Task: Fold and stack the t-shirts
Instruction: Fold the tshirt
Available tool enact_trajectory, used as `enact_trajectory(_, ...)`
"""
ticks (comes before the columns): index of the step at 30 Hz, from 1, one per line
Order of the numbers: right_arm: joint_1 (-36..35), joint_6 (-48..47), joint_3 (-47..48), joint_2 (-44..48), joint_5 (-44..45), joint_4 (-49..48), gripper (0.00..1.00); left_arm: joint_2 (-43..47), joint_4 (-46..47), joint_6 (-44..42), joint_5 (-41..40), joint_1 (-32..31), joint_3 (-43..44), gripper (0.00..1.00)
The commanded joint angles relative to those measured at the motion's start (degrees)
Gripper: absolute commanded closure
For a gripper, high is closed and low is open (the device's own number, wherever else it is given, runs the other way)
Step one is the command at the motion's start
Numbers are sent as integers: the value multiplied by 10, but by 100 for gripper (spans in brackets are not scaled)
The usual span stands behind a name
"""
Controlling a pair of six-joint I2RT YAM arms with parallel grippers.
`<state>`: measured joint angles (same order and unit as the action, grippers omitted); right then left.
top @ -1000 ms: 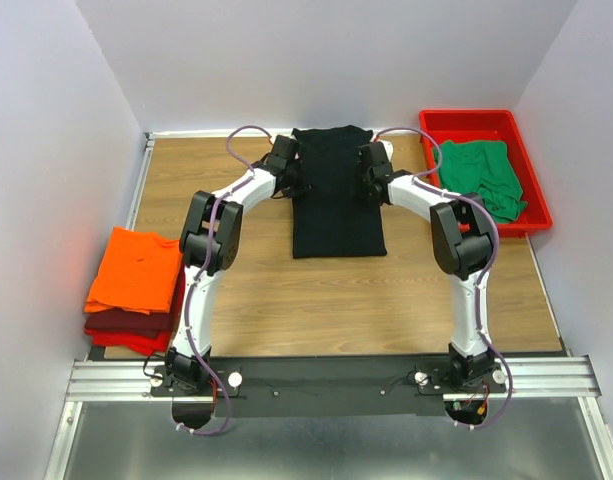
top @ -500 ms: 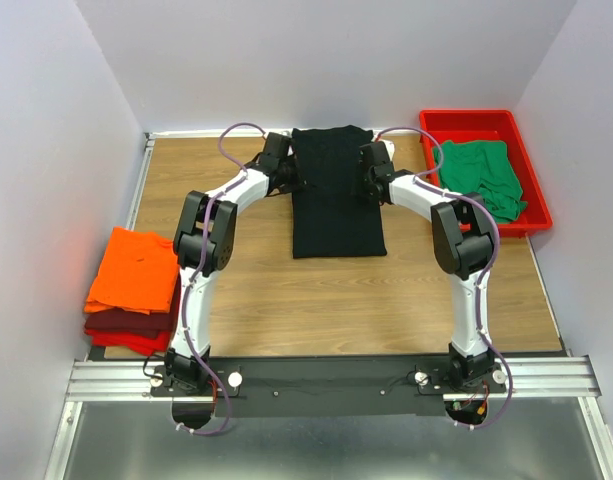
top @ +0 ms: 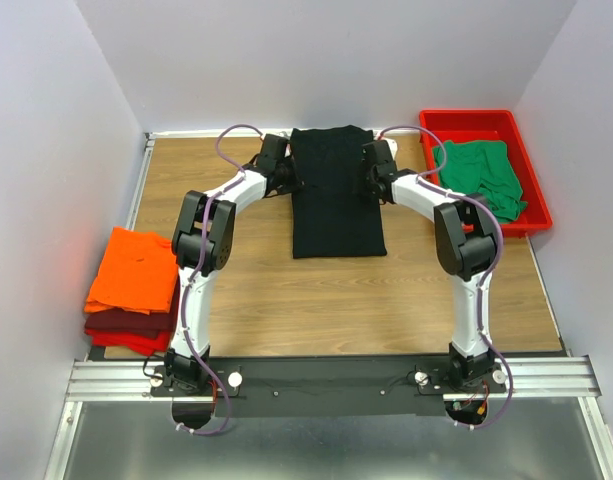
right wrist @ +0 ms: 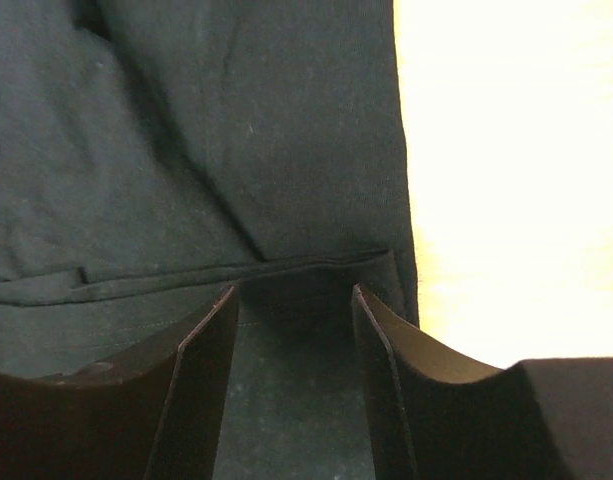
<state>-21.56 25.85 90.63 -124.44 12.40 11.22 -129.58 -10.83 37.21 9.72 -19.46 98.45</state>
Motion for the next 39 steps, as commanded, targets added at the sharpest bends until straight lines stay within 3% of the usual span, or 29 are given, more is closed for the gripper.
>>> enact_trajectory(1,5,-8,-7,36,10,-14,42,-13,-9,5,-3,3,-7,100)
enact_trajectory(14,6,-7,-13,-16,23,-16,41,-36,-60,15,-49,0,12,100)
enact_trajectory(23,6,23,-98,15,1,-16,41,-8,-65,40,-81,-10,-40,100)
enact_trajectory(39,-47,90,-379,222,-73,-60,41,215,84,62,-68,-21,-412,100)
